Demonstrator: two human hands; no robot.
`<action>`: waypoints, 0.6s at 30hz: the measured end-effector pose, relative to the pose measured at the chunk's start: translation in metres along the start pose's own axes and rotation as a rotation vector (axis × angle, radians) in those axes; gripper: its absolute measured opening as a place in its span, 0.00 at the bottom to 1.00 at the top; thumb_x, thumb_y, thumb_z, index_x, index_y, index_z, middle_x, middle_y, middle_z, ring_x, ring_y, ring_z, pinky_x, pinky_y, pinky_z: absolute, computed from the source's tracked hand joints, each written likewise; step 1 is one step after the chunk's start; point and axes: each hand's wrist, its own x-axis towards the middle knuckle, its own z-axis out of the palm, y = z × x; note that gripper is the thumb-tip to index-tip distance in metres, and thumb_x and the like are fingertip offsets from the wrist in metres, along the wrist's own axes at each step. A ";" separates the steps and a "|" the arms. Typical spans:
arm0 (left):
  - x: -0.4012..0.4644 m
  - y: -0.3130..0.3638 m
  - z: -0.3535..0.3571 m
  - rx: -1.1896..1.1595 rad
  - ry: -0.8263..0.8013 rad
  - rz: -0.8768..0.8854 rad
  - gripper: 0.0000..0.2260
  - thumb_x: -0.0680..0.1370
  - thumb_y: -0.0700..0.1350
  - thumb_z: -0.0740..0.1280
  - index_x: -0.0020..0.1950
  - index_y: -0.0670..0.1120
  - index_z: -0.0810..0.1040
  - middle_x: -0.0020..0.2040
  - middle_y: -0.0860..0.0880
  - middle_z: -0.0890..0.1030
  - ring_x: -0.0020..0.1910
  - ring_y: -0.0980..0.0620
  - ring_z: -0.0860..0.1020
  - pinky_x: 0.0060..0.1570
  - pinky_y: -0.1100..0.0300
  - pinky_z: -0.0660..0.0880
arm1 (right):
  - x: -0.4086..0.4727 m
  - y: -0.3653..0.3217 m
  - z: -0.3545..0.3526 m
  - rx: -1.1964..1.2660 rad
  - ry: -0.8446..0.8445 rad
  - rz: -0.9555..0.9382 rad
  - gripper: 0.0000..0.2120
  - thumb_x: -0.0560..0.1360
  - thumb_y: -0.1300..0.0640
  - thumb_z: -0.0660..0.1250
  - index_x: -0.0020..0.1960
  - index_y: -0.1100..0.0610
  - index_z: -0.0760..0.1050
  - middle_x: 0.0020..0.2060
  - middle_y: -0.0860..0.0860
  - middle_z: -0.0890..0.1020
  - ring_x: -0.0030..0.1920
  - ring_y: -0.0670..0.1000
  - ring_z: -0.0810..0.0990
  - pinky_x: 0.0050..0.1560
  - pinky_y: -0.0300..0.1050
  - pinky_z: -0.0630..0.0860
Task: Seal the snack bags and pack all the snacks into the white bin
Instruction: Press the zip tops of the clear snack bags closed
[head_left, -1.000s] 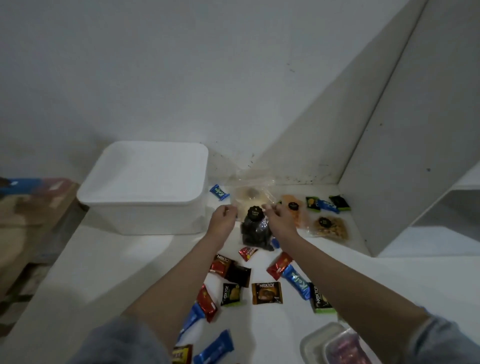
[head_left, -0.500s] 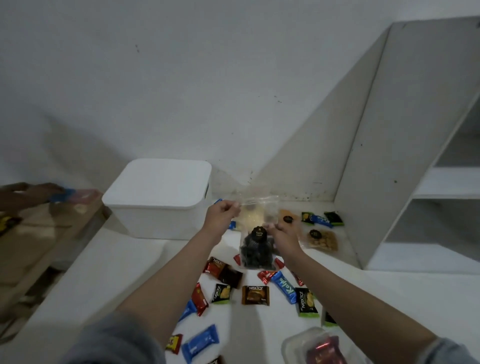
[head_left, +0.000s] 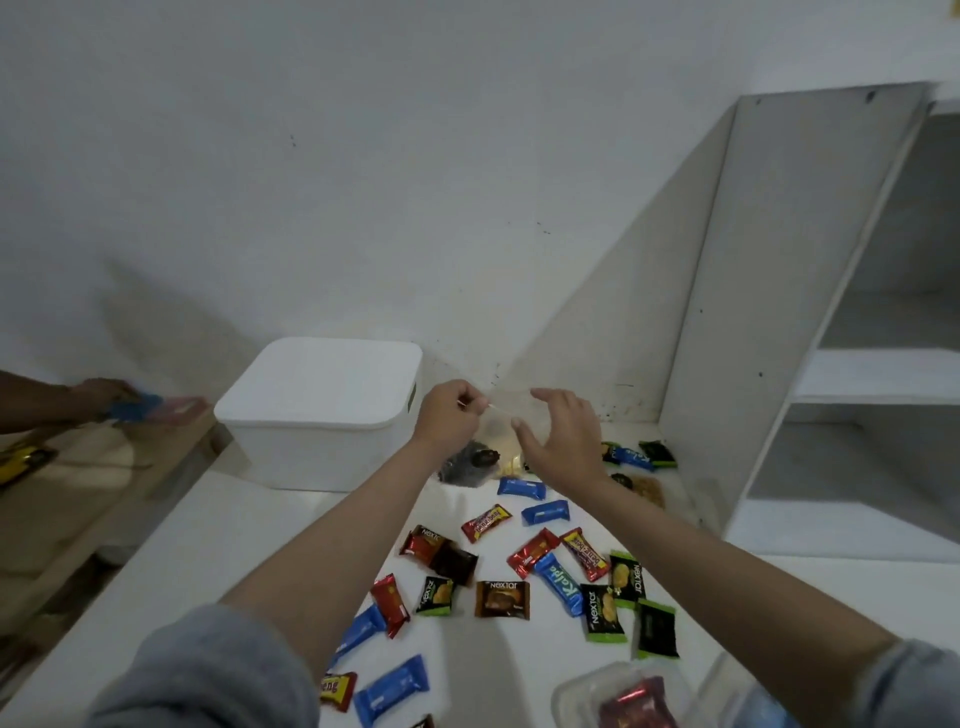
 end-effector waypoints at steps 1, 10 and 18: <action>0.000 0.002 -0.002 0.013 -0.011 0.014 0.04 0.77 0.40 0.66 0.42 0.45 0.77 0.40 0.50 0.79 0.40 0.53 0.75 0.42 0.62 0.69 | 0.005 -0.003 -0.002 -0.011 -0.013 -0.040 0.20 0.75 0.45 0.65 0.62 0.54 0.73 0.58 0.49 0.77 0.60 0.50 0.72 0.63 0.50 0.66; 0.000 0.010 -0.005 0.038 -0.032 0.093 0.06 0.76 0.37 0.65 0.40 0.44 0.75 0.35 0.53 0.76 0.34 0.59 0.71 0.35 0.67 0.67 | 0.025 -0.019 -0.015 0.107 -0.200 -0.052 0.11 0.76 0.50 0.66 0.48 0.58 0.79 0.43 0.51 0.83 0.45 0.50 0.79 0.51 0.53 0.77; 0.000 0.010 -0.008 0.088 -0.051 0.141 0.15 0.75 0.34 0.64 0.33 0.50 0.69 0.32 0.52 0.72 0.32 0.58 0.69 0.32 0.67 0.65 | 0.020 -0.027 -0.020 0.155 -0.247 -0.055 0.09 0.77 0.54 0.66 0.49 0.60 0.78 0.44 0.54 0.82 0.45 0.48 0.76 0.47 0.43 0.74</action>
